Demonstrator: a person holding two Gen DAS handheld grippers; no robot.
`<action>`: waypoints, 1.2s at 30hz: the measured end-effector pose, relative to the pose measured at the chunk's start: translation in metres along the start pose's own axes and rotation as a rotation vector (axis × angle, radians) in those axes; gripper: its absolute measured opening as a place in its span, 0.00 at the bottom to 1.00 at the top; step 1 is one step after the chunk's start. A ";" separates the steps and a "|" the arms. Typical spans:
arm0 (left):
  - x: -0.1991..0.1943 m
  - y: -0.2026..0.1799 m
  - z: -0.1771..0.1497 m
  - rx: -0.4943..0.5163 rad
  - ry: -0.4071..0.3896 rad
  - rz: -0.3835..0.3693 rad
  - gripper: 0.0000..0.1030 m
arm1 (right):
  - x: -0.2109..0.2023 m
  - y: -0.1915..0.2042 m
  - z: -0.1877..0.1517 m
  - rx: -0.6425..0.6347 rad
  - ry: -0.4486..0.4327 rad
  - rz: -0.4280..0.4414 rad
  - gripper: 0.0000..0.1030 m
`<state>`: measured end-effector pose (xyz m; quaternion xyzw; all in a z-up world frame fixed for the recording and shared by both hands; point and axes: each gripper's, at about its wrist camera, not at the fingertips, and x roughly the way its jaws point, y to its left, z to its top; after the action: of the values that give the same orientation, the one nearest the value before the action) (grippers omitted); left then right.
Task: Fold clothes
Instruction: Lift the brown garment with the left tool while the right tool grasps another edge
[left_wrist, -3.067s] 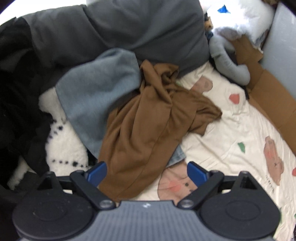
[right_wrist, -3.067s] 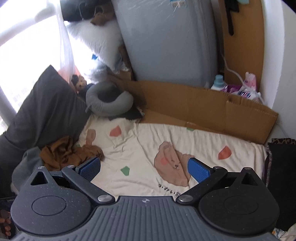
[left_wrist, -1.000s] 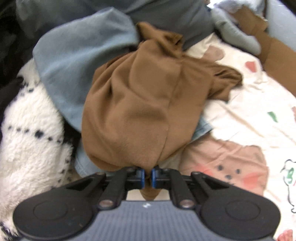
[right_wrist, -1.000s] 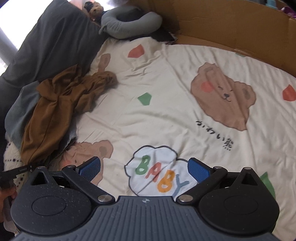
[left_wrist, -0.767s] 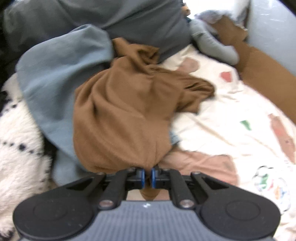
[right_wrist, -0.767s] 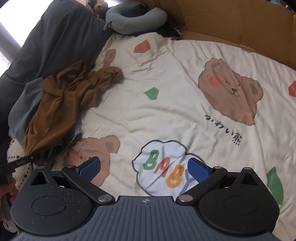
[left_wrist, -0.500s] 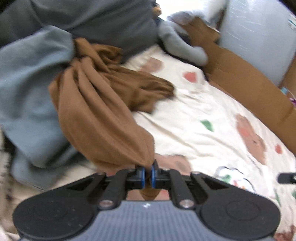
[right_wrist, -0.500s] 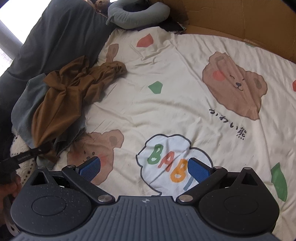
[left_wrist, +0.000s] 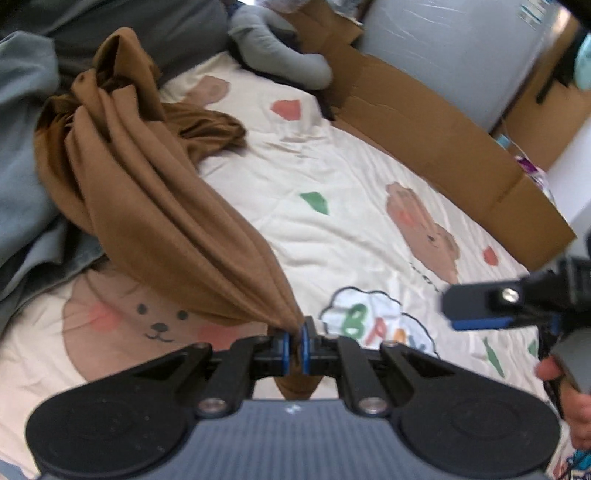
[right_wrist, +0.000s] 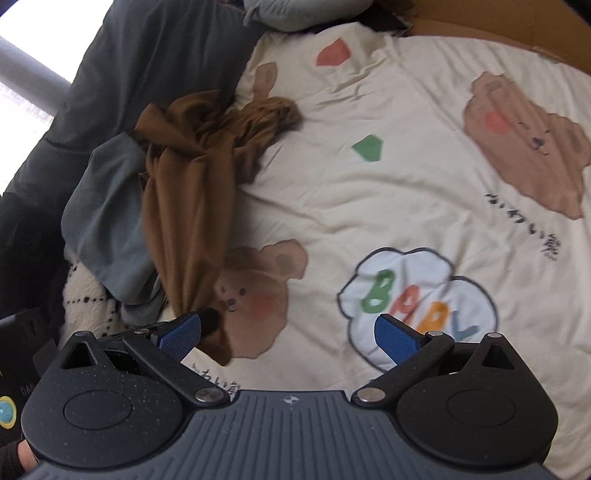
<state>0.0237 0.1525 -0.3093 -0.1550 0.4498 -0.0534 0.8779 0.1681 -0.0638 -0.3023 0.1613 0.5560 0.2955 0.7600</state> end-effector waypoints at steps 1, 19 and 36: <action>0.000 -0.003 0.000 0.005 0.004 -0.015 0.06 | 0.003 0.001 0.001 0.010 0.010 0.020 1.00; -0.008 -0.025 -0.022 -0.017 0.133 -0.290 0.08 | 0.045 -0.013 -0.014 0.177 0.207 0.195 0.19; -0.012 0.076 0.015 -0.184 0.032 0.079 0.61 | 0.003 -0.053 -0.002 0.095 0.172 -0.061 0.08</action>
<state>0.0255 0.2306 -0.3161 -0.2161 0.4728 0.0201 0.8541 0.1816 -0.1033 -0.3354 0.1541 0.6372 0.2584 0.7095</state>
